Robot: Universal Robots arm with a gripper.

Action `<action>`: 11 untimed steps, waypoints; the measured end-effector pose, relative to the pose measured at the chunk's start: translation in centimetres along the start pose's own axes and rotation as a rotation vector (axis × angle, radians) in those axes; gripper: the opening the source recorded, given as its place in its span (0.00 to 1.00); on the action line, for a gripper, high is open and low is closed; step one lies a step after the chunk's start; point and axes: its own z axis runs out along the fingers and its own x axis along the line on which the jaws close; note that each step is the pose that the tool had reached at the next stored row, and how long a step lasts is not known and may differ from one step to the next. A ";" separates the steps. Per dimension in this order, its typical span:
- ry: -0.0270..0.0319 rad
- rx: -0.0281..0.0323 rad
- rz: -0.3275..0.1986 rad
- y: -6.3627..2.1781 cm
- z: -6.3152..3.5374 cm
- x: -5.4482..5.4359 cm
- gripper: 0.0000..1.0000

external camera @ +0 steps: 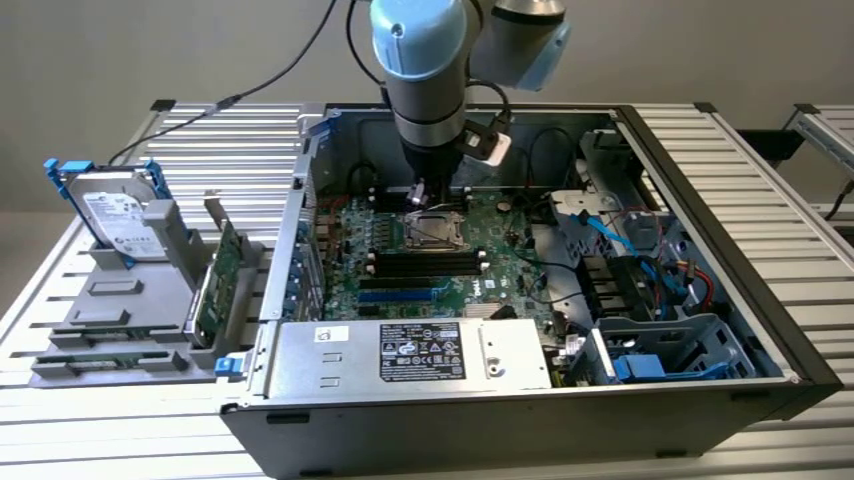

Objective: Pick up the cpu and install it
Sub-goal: 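Install the first cpu locking lever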

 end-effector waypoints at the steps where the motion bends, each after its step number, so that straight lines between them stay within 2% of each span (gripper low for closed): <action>1: 0.0002 0.0002 0.000 -0.02 -0.40 0.2 0.11; 7: 0.0037 0.0004 0.005 -0.08 -1.62 0.6 0.11; 11: 0.0051 0.0011 0.005 -0.15 -2.79 1.1 0.11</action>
